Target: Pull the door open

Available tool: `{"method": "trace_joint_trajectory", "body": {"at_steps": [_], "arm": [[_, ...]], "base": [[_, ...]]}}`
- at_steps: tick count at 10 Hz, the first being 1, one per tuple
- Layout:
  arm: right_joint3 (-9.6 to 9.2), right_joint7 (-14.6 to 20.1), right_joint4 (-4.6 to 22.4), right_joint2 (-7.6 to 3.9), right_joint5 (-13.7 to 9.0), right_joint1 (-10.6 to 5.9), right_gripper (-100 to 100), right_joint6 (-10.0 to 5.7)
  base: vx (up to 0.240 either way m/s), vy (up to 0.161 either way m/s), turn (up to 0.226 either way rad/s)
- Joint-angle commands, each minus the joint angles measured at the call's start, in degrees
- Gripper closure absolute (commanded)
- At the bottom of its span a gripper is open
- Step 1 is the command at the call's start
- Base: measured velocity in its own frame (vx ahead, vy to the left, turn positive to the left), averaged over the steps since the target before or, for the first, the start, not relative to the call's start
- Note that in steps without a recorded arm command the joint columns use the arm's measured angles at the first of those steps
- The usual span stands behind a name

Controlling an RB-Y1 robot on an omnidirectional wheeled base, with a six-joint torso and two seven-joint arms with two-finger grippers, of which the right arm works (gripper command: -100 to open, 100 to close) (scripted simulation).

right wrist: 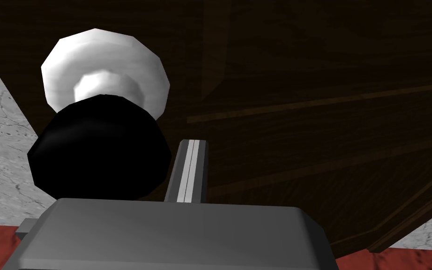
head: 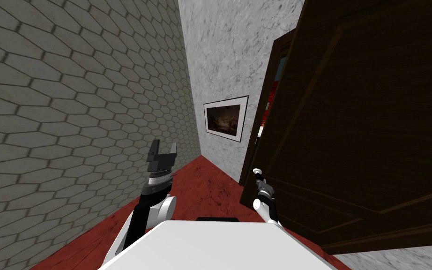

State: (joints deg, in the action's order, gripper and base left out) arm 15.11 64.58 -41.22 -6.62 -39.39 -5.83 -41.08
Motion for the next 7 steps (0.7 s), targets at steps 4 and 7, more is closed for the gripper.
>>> {"method": "trace_joint_trajectory", "body": {"at_steps": [4, 7], "arm": [[-2.41, 1.66, -0.43, 0.24, 1.35, 0.78, -100, -1.47], [-4.06, 2.81, -0.72, 0.38, 2.28, 1.32, -100, -2.48]], "base": [[-0.088, -0.024, 0.067], [-0.153, -0.023, 0.058]]}}
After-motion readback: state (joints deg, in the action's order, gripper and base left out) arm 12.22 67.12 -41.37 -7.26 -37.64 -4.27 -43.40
